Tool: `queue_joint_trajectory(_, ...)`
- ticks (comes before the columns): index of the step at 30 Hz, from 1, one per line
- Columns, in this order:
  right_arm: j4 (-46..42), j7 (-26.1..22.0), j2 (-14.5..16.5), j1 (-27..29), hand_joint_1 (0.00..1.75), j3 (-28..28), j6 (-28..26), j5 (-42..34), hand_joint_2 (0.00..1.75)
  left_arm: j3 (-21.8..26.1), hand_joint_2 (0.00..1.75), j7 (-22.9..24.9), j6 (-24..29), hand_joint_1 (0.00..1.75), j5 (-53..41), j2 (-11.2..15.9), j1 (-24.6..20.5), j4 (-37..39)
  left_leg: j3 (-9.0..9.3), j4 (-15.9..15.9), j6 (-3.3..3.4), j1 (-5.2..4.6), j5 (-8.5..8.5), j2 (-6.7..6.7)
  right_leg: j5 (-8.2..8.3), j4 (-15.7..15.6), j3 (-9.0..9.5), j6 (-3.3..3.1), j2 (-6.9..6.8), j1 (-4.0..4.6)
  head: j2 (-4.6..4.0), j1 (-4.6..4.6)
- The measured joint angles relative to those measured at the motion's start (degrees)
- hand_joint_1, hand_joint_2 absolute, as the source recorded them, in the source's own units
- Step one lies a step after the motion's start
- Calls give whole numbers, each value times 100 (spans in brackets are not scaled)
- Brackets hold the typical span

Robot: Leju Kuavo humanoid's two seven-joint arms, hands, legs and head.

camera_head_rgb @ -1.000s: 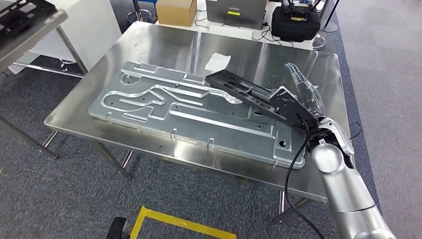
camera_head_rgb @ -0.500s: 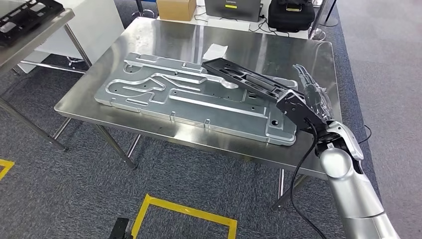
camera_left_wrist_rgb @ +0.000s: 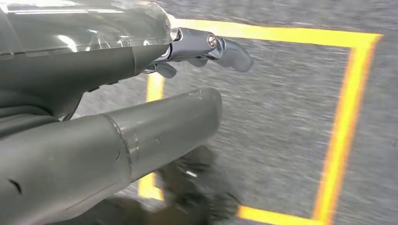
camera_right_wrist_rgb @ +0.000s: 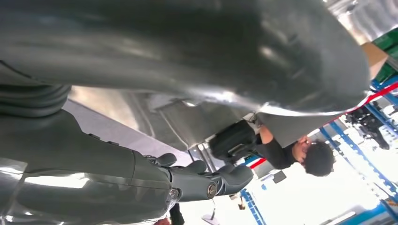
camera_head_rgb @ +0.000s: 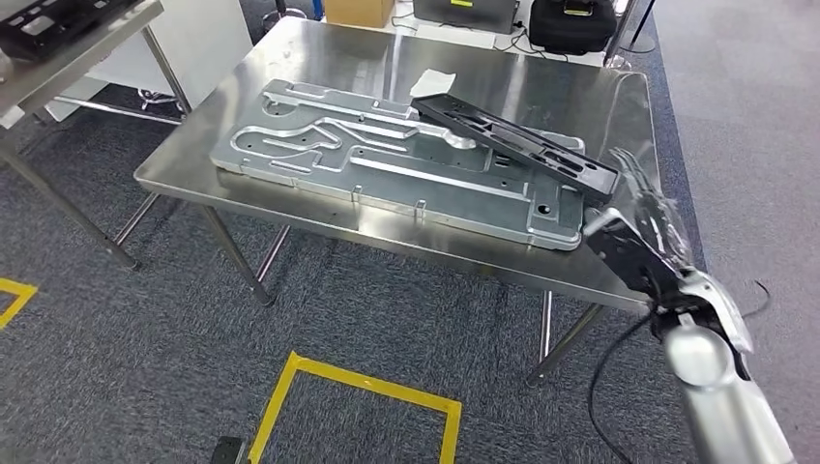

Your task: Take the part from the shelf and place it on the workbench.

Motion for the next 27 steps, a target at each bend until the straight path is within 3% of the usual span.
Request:
queue_joint_trajectory(1, -164, -101, -64, 267, 0, -193, 67, -10, 0, 11, 0, -37, -19, 0, -16, 9, 92, -9, -67, -4, 31, -7, 63, 6, -315, 300, -85, 28, 19, -11, 0, 25)
queue_joint_trajectory(2, -314, -202, -86, 525, 0, -340, 181, 54, 44, 28, 0, -55, -25, 0, -25, 19, 170, -19, -152, 0, 49, -16, 124, 10, -599, 668, -178, 52, 30, -16, 0, 49)
queue_joint_trajectory(3, -447, -325, -55, 796, 0, -426, 285, 208, 87, 52, 0, -64, -21, 0, -28, 30, 226, -26, -241, 5, 47, -25, 184, 16, -768, 1009, -239, 69, 33, -20, 0, 62)
queue_joint_trajectory(4, -569, -467, 39, 1102, 0, -455, 344, 491, 131, 79, 0, -74, -15, 0, -37, 40, 256, -30, -329, 14, 42, -29, 241, 20, -793, 1230, -231, 78, 34, -21, 0, 66)
queue_joint_trajectory(5, -655, -576, 186, 1425, 0, -421, 337, 827, 175, 108, 0, -86, -10, 0, -65, 49, 266, -30, -415, 28, 32, -28, 294, 19, -694, 1287, -136, 79, 33, -23, 0, 78)
queue_joint_trajectory(7, -621, -643, 609, 1973, 0, -152, 77, 1364, 175, 152, 0, -105, -7, 0, -189, 62, 262, -30, -575, 89, -15, -21, 375, 14, -390, 842, 346, 65, 30, -31, 0, 100)
queue_joint_trajectory(9, -345, -589, 972, 2276, 0, 280, -294, 1445, 175, 169, 0, -105, -2, 0, -328, 67, 239, -30, -705, 184, -86, -35, 433, 21, -432, 56, 931, 12, 29, -17, 0, 107)
queue_joint_trajectory(11, -38, -575, 1174, 2453, 0, 609, -541, 1327, 175, 181, 0, -84, 0, 0, -408, 71, 215, -31, -762, 227, -162, -42, 505, 37, -594, -350, 1162, -80, 35, 25, 0, 98)
queue_joint_trajectory(13, 191, -550, 1302, 2581, 0, 797, -558, 1189, 175, 197, 0, -51, -1, 0, -456, 80, 219, -31, -790, 235, -241, -28, 542, 40, -516, -389, 1100, -191, 27, 26, 0, 94)
queue_joint_trajectory(14, 283, -536, 1350, 2621, 0, 868, -530, 1137, 175, 204, 0, -34, -1, 0, -473, 86, 231, -31, -826, 304, -274, -19, 432, 35, -448, -402, 1048, -249, 21, 17, 0, 85)
queue_joint_trajectory(15, 366, -529, 1397, 2654, 0, 931, -503, 1087, 175, 210, 0, -22, -1, 0, -488, 93, 243, -31, -885, 465, -302, -10, 216, 31, -372, -417, 982, -301, 14, 5, 0, 69)
queue_joint_trajectory(17, 524, -528, 1489, 2718, 0, 1028, -471, 982, 175, 217, 0, -10, 0, 0, -514, 101, 252, -31, -1029, 1073, -345, 12, -397, 27, -235, -415, 819, -355, 8, 8, 0, 35)
queue_joint_trajectory(18, 604, -536, 1539, 2750, 0, 1064, -466, 924, 175, 226, 0, -9, 0, 0, -526, 105, 249, -31, -1079, 1417, -365, 21, -604, 28, -168, -405, 726, -359, 4, 14, 0, 24)
queue_joint_trajectory(19, 684, -552, 1588, 2778, 0, 1093, -469, 871, 175, 239, 0, -10, 0, 0, -536, 111, 245, -31, -1075, 1678, -381, 27, -670, 28, -101, -389, 625, -352, 1, 18, 0, 22)
queue_joint_trajectory(20, 760, -573, 1632, 2798, 0, 1115, -479, 825, 175, 256, 0, -10, 0, 0, -544, 120, 243, -31, -1002, 1788, -390, 31, -601, 29, -39, -370, 524, -343, -1, 20, 0, 19)
queue_joint_trajectory(21, 834, -601, 1675, 2814, 0, 1134, -493, 780, 175, 276, 0, -10, 0, 0, -553, 131, 241, -31, -829, 1702, -390, 33, -448, 29, 19, -348, 420, -330, -1, 20, 0, 16)
queue_joint_trajectory(22, 904, -636, 1718, 2824, 0, 1152, -514, 748, 175, 295, 0, -7, 0, 0, -567, 143, 237, -31, -555, 1424, -379, 35, -304, 29, 74, -322, 325, -312, 2, 20, 0, 16)
queue_joint_trajectory(23, 969, -669, 1763, 2831, 0, 1172, -538, 727, 175, 310, 0, 4, 0, 0, -588, 155, 227, -31, -201, 1008, -358, 31, -274, 5, 121, -294, 244, -288, 15, 24, 0, 14)
queue_joint_trajectory(25, 1085, -750, 1849, 2831, 0, 1215, -584, 703, 175, 334, 0, 38, 5, 0, -636, 178, 211, -31, 358, 231, -289, 8, -408, -52, 204, -246, 157, -218, 46, 35, 0, 18)
queue_joint_trajectory(26, 1138, -793, 1886, 2828, 0, 1231, -598, 670, 175, 344, 0, 58, 9, 0, -655, 186, 208, -31, 482, 31, -249, -13, -490, -69, 245, -242, 150, -178, 63, 38, 0, 13)
queue_joint_trajectory(27, 1188, -847, 1916, 2827, 0, 1242, -603, 612, 175, 353, 0, 69, 12, 0, -669, 194, 213, -31, 487, -40, -202, -26, -490, -52, 290, -252, 152, -137, 75, 37, 0, 12)
